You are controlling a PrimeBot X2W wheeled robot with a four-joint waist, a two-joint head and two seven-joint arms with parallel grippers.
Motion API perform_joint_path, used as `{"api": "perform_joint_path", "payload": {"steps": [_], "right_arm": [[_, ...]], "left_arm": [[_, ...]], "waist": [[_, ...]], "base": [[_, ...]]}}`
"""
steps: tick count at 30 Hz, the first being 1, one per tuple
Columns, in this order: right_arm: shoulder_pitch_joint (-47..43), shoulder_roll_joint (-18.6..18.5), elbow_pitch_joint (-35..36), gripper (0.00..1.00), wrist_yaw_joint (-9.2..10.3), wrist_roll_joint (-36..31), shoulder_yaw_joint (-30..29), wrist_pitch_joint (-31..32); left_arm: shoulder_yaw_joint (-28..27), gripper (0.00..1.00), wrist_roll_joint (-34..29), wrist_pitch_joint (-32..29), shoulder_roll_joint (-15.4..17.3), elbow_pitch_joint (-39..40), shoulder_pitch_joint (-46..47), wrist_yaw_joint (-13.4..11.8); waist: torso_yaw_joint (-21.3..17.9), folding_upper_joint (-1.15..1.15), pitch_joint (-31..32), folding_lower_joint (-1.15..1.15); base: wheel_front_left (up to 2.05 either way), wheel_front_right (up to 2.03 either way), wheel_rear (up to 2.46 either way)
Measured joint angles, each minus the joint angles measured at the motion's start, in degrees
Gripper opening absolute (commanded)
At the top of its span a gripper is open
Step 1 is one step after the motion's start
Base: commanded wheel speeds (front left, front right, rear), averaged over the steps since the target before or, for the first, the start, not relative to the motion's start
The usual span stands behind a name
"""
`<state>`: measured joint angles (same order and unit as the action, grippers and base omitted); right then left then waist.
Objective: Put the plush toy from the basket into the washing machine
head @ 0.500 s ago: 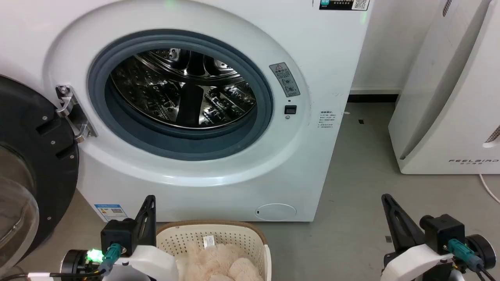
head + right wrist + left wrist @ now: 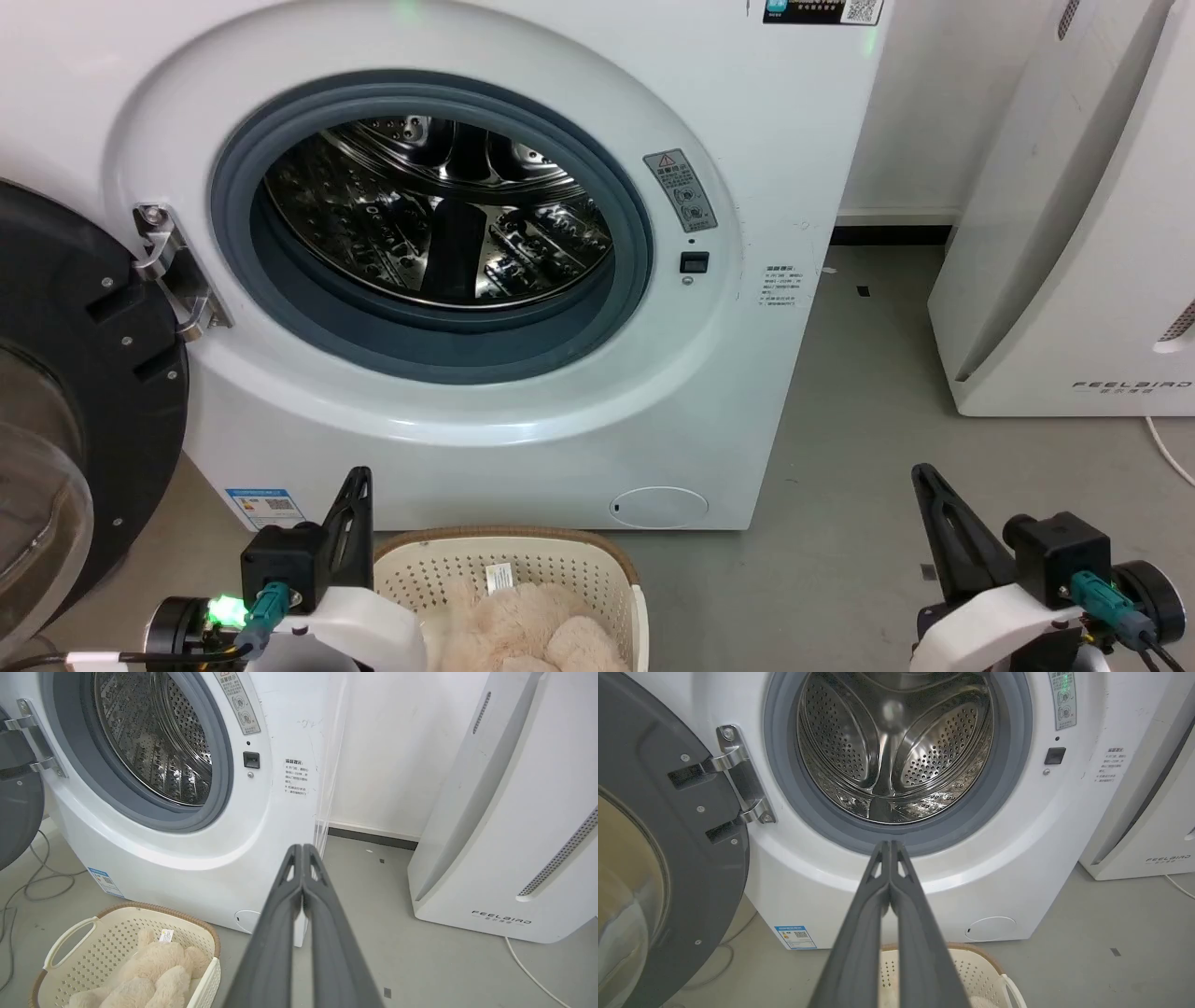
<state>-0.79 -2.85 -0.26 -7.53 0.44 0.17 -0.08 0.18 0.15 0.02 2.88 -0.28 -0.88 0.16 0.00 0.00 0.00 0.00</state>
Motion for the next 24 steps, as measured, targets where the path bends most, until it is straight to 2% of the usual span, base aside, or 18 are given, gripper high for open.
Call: {"api": "perform_joint_path", "payload": {"steps": [24], "right_arm": [[0.00,0.00,0.00,0.00,0.00,0.00,-0.01,0.00]], "left_arm": [[0.00,0.00,0.00,0.00,0.00,0.00,0.00,0.00]], "waist": [[0.00,0.00,0.00,0.00]], "base": [[0.00,0.00,0.00]]}}
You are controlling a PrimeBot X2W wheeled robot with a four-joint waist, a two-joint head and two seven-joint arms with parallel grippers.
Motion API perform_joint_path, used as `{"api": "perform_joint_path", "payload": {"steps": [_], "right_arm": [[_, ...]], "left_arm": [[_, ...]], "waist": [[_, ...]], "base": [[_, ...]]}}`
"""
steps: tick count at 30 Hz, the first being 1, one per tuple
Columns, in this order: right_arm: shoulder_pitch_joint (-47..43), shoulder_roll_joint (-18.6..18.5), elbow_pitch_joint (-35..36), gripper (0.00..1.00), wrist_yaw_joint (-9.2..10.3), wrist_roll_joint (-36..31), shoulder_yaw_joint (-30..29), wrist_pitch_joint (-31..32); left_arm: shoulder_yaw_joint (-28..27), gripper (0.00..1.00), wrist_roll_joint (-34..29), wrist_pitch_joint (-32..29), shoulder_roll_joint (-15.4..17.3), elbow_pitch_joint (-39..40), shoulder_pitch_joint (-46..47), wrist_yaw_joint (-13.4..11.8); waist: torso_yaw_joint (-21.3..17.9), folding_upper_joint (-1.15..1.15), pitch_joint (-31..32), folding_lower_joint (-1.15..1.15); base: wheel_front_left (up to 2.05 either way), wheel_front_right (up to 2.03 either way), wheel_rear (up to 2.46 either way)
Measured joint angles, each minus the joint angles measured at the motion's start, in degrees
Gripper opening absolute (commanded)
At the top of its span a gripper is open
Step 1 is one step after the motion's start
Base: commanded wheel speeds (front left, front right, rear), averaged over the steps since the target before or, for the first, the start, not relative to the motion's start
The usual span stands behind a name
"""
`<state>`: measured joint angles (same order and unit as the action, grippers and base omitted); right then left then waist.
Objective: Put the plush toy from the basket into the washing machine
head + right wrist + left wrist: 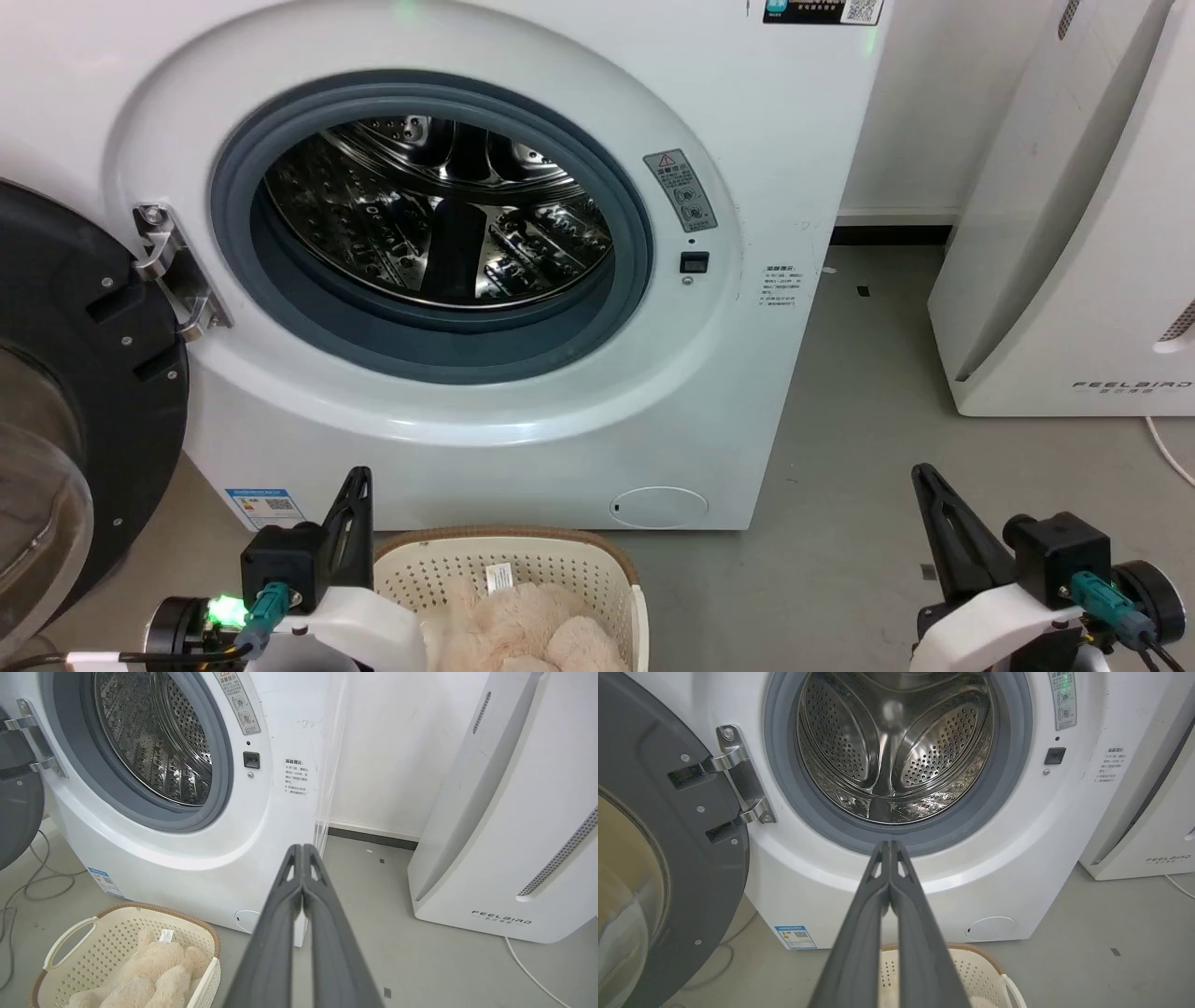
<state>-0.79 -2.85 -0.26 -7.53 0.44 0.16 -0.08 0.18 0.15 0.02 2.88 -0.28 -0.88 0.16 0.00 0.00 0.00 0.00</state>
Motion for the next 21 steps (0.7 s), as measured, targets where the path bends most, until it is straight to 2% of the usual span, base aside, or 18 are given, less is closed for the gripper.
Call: {"api": "perform_joint_path", "payload": {"steps": [21], "right_arm": [[0.00,0.00,0.00,0.00,0.00,0.00,0.00,0.00]], "left_arm": [[0.00,0.00,0.00,0.00,0.00,0.01,0.01,0.00]], "waist": [[0.00,0.00,0.00,0.00]], "base": [[0.00,0.00,0.00]]}}
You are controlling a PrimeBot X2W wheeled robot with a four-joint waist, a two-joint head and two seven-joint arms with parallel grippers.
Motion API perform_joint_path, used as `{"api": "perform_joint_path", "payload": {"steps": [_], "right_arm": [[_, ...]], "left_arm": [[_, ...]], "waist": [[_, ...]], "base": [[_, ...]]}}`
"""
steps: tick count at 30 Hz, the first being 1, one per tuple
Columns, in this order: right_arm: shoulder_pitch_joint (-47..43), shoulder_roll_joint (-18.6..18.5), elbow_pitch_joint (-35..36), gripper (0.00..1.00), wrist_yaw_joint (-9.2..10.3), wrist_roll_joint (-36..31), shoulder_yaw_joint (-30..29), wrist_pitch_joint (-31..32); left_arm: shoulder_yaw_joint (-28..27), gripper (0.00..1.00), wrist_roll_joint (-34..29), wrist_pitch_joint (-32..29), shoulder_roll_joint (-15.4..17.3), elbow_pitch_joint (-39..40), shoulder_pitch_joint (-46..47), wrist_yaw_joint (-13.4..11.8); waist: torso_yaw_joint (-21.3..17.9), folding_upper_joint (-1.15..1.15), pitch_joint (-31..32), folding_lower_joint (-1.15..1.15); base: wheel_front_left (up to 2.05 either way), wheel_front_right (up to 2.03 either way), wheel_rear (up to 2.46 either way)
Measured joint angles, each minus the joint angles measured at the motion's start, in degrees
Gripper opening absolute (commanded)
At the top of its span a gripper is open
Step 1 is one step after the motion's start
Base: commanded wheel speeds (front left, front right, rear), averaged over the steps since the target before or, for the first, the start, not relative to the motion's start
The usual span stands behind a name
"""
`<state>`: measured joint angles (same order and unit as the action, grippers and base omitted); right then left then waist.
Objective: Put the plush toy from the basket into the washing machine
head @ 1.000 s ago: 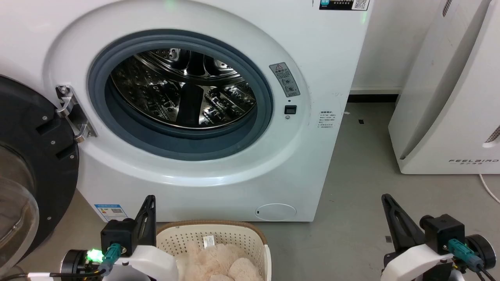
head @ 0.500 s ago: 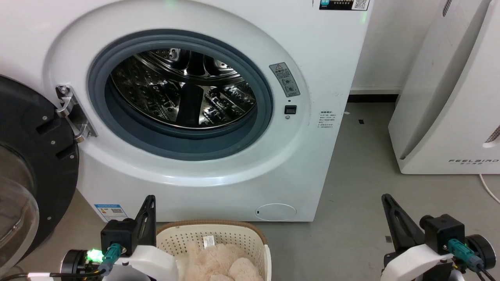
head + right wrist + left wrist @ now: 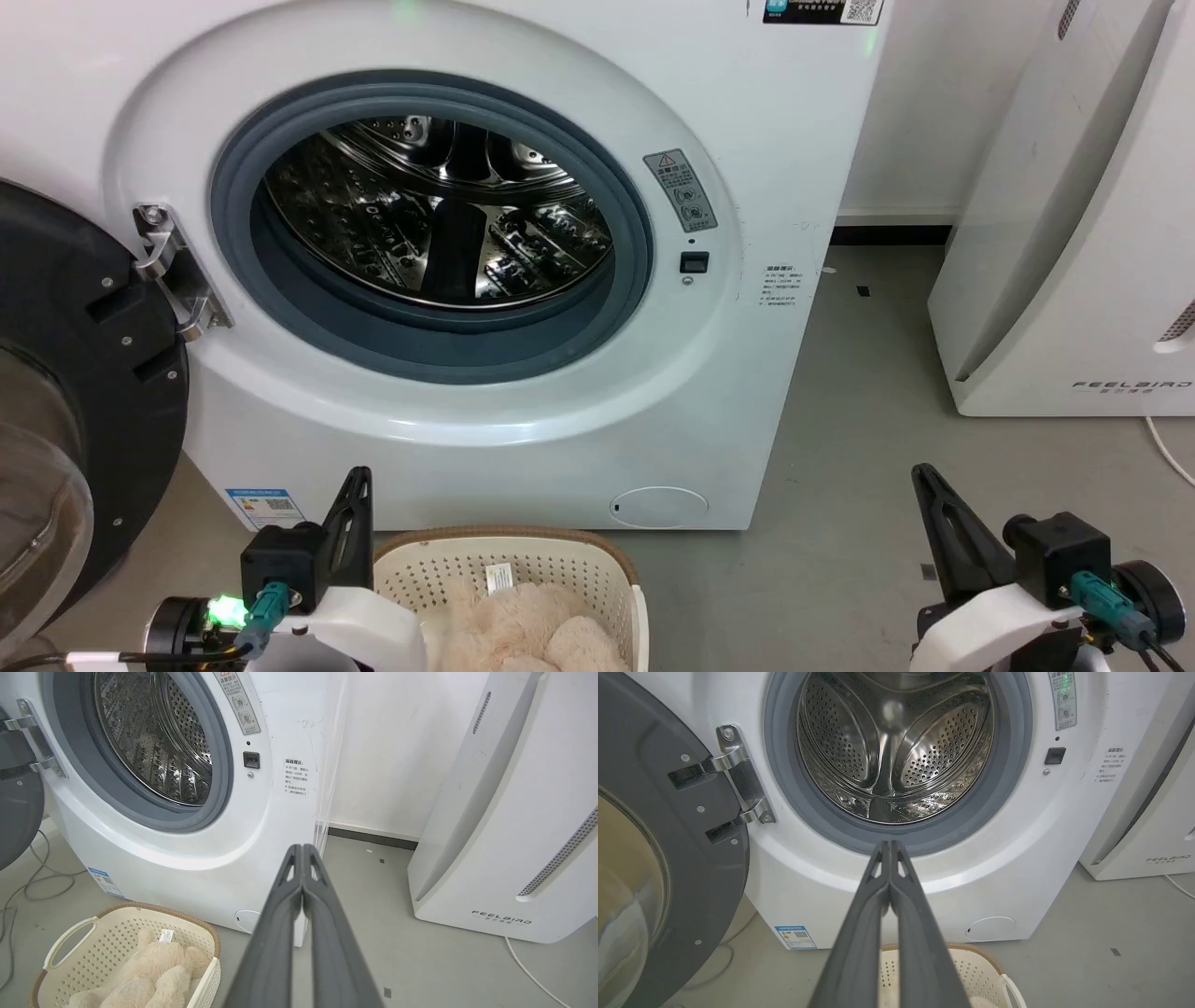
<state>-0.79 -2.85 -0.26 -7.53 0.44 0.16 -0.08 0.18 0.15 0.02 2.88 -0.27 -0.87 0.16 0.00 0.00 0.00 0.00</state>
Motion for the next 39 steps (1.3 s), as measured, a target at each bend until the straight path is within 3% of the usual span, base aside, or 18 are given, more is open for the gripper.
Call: {"api": "perform_joint_path", "payload": {"steps": [7,8,39], "right_arm": [[0.00,0.00,0.00,0.00,0.00,0.00,0.00,0.00],[-0.02,0.00,-0.02,1.00,-0.01,0.03,0.03,0.00],[0.17,0.00,-0.73,1.00,-0.01,1.67,0.57,-2.64]], "left_arm": [[0.00,0.00,0.00,0.00,0.00,0.00,0.00,0.00],[0.04,1.00,0.01,0.00,0.00,-0.02,-0.03,0.01],[2.52,1.00,0.64,2.65,-0.01,-3.08,0.78,0.02]], "waist": [[0.00,0.00,0.00,0.00],[0.00,0.00,0.00,0.00],[-0.90,0.00,-3.34,0.00]], "base": [[0.00,0.00,0.00],[0.00,0.00,0.00],[0.00,0.00,0.00]]}}
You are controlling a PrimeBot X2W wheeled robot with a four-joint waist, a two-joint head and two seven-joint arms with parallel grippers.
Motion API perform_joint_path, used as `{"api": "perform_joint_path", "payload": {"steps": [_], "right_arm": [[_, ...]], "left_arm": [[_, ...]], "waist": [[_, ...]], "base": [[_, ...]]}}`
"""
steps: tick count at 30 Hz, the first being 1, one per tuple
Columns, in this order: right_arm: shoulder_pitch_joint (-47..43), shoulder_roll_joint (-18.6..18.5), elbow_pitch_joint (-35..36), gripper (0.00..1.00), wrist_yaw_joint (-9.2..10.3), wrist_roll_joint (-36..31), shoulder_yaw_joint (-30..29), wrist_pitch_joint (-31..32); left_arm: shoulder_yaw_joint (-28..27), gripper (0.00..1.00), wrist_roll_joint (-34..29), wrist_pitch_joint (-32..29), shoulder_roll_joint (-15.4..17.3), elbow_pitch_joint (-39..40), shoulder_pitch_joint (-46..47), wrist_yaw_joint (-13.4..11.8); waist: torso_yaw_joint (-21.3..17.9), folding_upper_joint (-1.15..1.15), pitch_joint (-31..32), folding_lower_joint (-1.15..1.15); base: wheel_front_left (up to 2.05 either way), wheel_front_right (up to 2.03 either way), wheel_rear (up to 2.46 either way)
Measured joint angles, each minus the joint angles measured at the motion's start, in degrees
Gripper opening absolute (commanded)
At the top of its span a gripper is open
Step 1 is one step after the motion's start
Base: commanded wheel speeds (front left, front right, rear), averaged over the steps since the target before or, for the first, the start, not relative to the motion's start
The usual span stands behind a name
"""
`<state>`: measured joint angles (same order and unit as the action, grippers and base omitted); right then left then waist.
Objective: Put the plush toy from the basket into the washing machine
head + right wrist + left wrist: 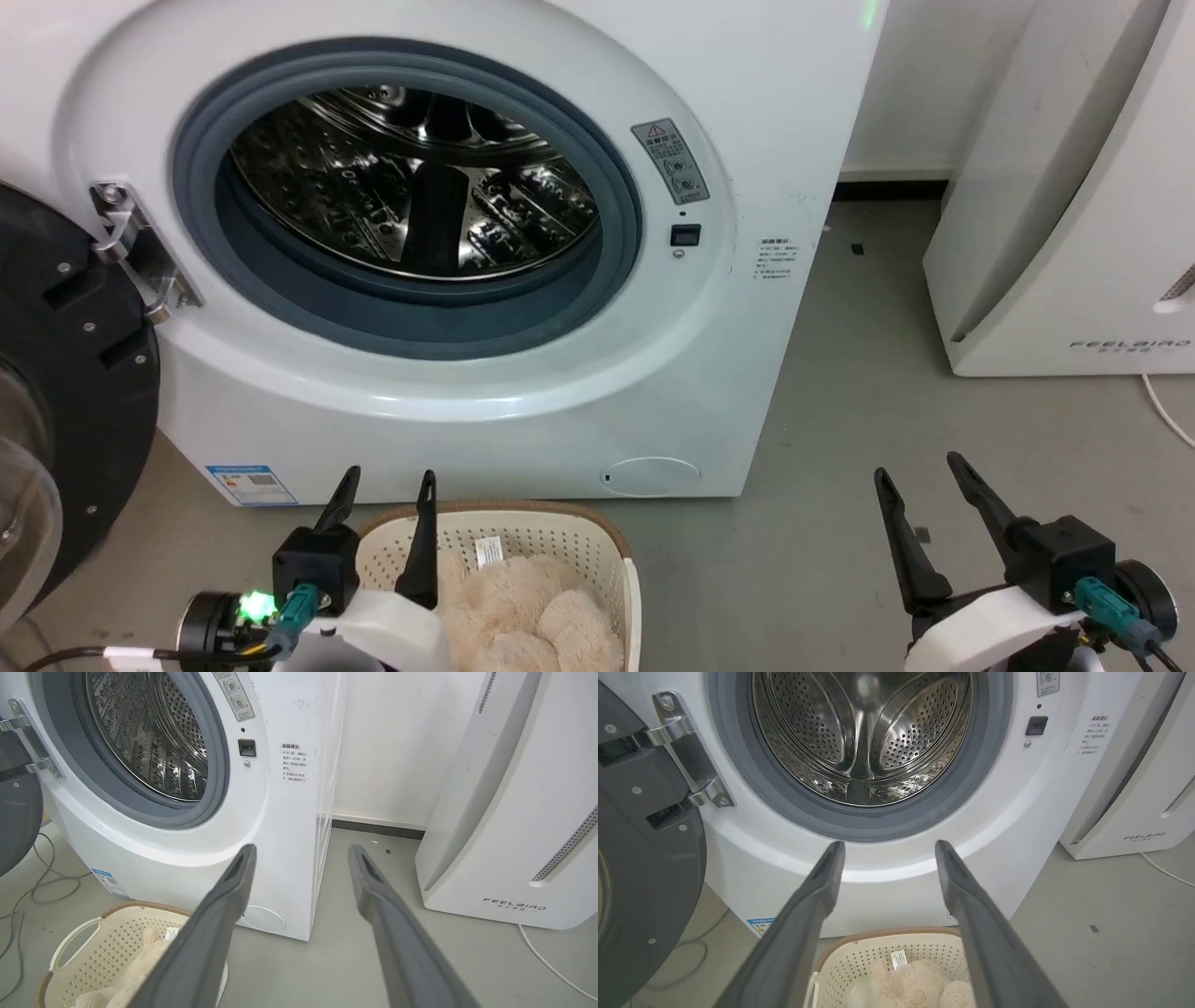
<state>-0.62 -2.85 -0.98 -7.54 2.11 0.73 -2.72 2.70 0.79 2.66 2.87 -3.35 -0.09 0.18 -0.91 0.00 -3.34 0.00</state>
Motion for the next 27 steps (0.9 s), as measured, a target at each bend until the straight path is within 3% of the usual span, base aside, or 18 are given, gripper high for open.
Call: {"api": "perform_joint_path", "payload": {"steps": [27], "right_arm": [[3.04,0.00,-0.12,1.00,0.00,2.02,0.75,-3.22]], "left_arm": [[3.99,1.00,2.83,1.41,0.01,-13.57,8.73,2.02]], "waist": [[-2.88,0.00,-8.28,0.01]], "base": [[0.00,0.00,0.00]]}}
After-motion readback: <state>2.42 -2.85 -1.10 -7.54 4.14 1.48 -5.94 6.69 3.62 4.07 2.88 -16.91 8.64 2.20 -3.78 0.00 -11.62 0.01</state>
